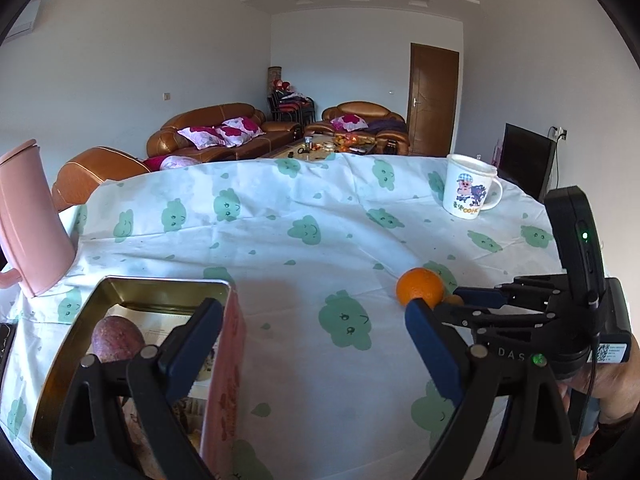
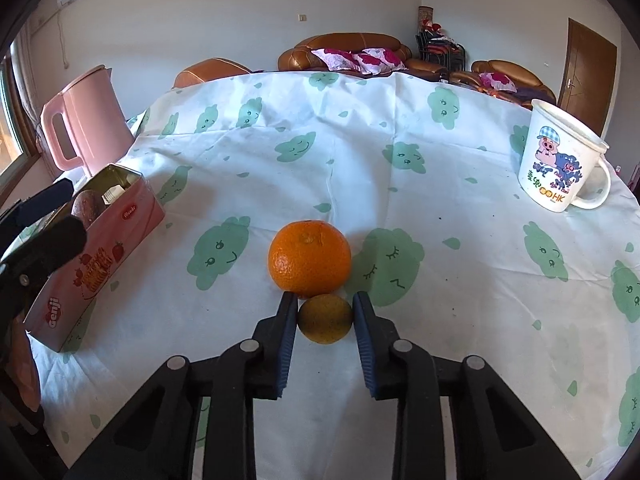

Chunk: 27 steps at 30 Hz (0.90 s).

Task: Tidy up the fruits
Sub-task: 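Grasp a small olive-green fruit with the right tool while the left tool grasps an orange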

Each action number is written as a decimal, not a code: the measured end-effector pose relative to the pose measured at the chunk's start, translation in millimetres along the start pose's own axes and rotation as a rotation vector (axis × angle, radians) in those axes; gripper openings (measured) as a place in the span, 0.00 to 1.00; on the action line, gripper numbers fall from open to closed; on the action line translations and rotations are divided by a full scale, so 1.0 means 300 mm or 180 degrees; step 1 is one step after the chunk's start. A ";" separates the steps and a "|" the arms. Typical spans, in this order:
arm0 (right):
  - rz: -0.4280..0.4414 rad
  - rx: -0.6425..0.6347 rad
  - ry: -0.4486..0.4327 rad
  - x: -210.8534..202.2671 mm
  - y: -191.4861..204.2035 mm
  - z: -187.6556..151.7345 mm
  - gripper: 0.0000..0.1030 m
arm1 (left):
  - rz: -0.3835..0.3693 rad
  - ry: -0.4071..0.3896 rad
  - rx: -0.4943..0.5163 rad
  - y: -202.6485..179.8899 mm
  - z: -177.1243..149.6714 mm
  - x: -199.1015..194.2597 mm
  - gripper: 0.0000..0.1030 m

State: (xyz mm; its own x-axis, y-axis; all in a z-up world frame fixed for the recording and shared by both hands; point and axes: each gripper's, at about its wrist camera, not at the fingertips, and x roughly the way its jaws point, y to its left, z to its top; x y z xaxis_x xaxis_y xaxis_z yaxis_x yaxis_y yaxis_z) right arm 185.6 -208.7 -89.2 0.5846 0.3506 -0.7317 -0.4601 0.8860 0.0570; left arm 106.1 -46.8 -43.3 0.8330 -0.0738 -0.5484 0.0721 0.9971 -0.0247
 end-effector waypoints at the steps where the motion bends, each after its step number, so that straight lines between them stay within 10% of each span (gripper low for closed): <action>1: -0.0035 0.0015 -0.0036 -0.010 -0.007 -0.001 0.29 | -0.0033 0.0024 0.0010 -0.012 0.003 0.012 0.92; 11: -0.0267 0.0529 -0.0286 -0.071 -0.164 -0.001 0.29 | -0.0348 0.0439 0.0083 -0.171 0.021 0.195 0.90; 21: -0.0260 0.0589 -0.0426 -0.096 -0.176 -0.004 0.29 | -0.0613 0.0874 0.0158 -0.256 0.039 0.361 0.50; 27: -0.0238 0.0520 -0.0502 -0.107 -0.163 -0.006 0.29 | -0.0648 0.0835 0.0031 -0.231 0.041 0.349 0.48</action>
State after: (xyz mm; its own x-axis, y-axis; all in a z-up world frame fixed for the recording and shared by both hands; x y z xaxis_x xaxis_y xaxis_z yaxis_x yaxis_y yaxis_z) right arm 188.1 -263.7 -69.7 0.7160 0.3138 -0.6236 -0.3048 0.9442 0.1251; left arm 195.2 -124.0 -88.7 0.6314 -0.2630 -0.7295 0.2290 0.9620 -0.1486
